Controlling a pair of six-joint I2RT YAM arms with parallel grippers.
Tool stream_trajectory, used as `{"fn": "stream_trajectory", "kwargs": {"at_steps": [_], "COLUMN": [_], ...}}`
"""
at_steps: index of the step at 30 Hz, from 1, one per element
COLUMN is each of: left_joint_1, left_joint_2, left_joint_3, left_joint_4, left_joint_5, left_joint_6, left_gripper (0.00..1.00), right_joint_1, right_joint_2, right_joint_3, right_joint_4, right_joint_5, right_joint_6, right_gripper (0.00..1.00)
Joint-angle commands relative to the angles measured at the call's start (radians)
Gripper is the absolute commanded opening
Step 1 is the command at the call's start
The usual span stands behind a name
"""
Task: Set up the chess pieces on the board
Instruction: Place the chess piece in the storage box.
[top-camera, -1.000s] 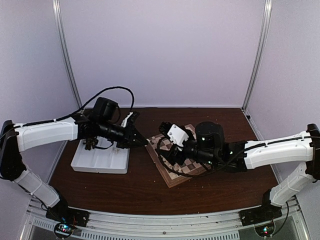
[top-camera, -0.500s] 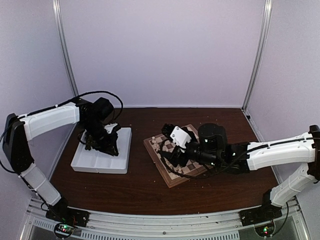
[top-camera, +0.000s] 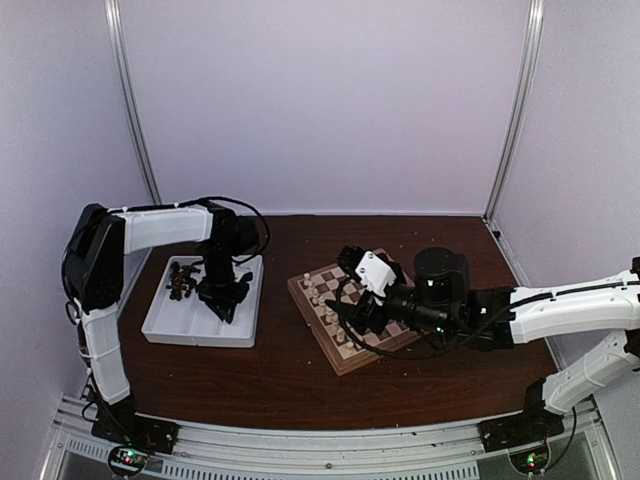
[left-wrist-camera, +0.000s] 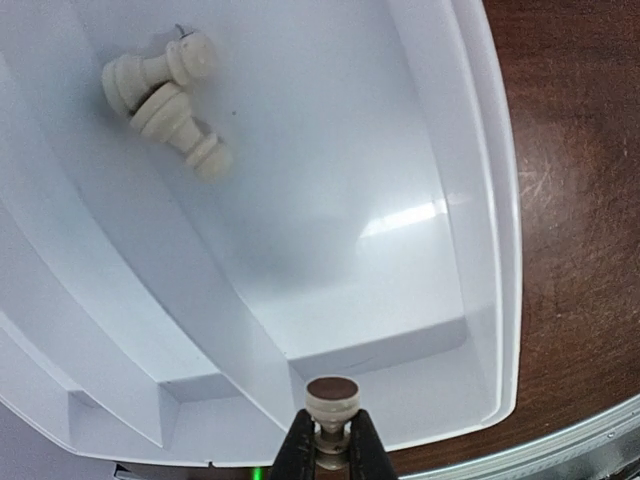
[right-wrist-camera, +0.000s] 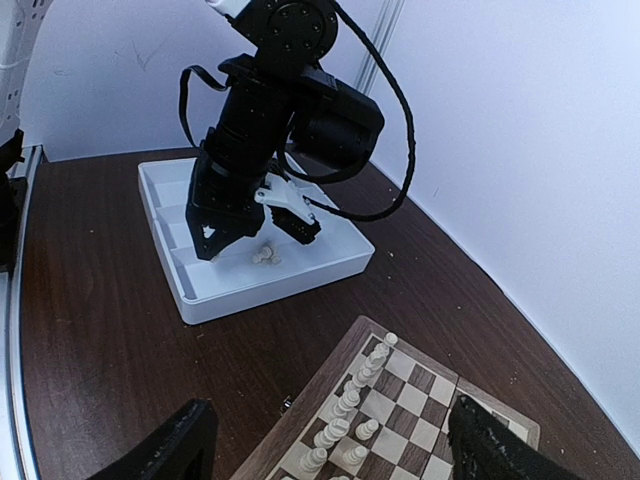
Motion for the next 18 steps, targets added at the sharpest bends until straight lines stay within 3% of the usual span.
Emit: {"fn": "stream_trajectory", "kwargs": {"at_steps": [1, 6, 18], "left_joint_1": [-0.012, -0.021, -0.023], "left_joint_2": [0.066, 0.161, 0.191], "left_joint_3": [0.081, 0.164, 0.215], "left_joint_4": [-0.052, -0.131, -0.128], "left_joint_5": [-0.030, -0.120, -0.132], "left_joint_6": [0.050, 0.063, 0.070], "left_gripper": [0.05, 0.09, 0.30], "right_joint_1": [-0.004, -0.006, -0.007], "right_joint_2": [-0.033, -0.032, -0.025], "right_joint_3": [-0.020, -0.025, -0.027], "right_joint_4": [-0.007, 0.001, 0.009], "right_joint_5": [0.018, 0.019, 0.008], "right_joint_6": [0.013, 0.012, 0.012], "right_gripper": [0.81, 0.81, 0.81]}}
